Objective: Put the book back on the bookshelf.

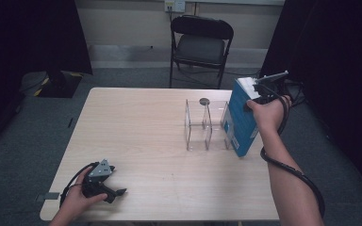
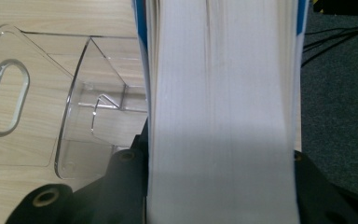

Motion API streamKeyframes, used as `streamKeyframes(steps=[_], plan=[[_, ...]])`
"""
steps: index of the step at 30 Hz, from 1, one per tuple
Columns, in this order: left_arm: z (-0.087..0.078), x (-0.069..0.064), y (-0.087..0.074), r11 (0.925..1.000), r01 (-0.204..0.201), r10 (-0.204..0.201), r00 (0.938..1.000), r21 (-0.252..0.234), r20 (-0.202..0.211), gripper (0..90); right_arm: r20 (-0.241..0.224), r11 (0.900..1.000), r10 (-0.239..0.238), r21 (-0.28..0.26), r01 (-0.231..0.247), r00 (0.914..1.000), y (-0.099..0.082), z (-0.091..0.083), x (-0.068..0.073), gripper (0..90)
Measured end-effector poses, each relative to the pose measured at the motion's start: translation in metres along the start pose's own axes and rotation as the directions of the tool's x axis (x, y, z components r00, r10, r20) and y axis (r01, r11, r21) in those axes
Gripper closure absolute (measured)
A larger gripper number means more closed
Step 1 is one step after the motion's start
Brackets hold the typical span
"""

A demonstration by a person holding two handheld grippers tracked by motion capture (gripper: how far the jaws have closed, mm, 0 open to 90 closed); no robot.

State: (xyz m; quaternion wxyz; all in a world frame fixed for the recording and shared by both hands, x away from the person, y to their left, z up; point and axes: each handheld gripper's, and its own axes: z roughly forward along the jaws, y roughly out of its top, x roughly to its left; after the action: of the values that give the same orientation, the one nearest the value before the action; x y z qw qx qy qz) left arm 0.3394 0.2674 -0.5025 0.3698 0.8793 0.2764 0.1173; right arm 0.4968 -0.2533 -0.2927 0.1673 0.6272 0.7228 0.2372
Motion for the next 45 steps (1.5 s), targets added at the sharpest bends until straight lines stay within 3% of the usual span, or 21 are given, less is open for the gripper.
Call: streamKeyframes(steps=[5, 10, 20, 22, 28, 45], plan=[[0.000, -0.001, 0.000, 0.9999, 0.013, -0.013, 0.9999, -0.001, 0.008, 0.0, -0.017, 1.0000, -0.002, 0.000, 0.002, 0.9999, -0.002, 0.001, 0.000, 58.2], [0.000, -0.001, 0.000, 0.9999, 0.015, -0.015, 0.9999, 0.006, 0.005, 0.0, -0.054, 0.9997, 0.025, 0.003, -0.025, 0.9982, -0.004, -0.004, -0.002, 51.0], [-0.001, -0.002, -0.001, 0.9999, 0.012, -0.012, 0.9999, 0.007, 0.003, 0.0, -0.073, 1.0000, 0.006, -0.002, -0.006, 0.9973, -0.013, -0.011, -0.006, 36.2], [-0.001, -0.002, -0.001, 0.9999, 0.013, -0.013, 0.9999, 0.007, 0.002, 0.0, -0.091, 0.9998, 0.021, 0.004, -0.021, 0.9956, -0.015, -0.013, -0.007, 34.7], [-0.001, -0.002, -0.001, 0.9999, 0.013, -0.013, 0.9999, 0.008, 0.003, 0.0, -0.088, 0.9997, 0.022, -0.012, -0.023, 0.9959, -0.020, -0.020, -0.009, 27.3], [-0.002, -0.002, -0.001, 1.0000, 0.002, -0.002, 1.0000, 0.008, -0.007, 0.0, -0.083, 0.9973, -0.054, -0.053, 0.050, 0.9951, -0.035, -0.037, 0.002, 21.9]])
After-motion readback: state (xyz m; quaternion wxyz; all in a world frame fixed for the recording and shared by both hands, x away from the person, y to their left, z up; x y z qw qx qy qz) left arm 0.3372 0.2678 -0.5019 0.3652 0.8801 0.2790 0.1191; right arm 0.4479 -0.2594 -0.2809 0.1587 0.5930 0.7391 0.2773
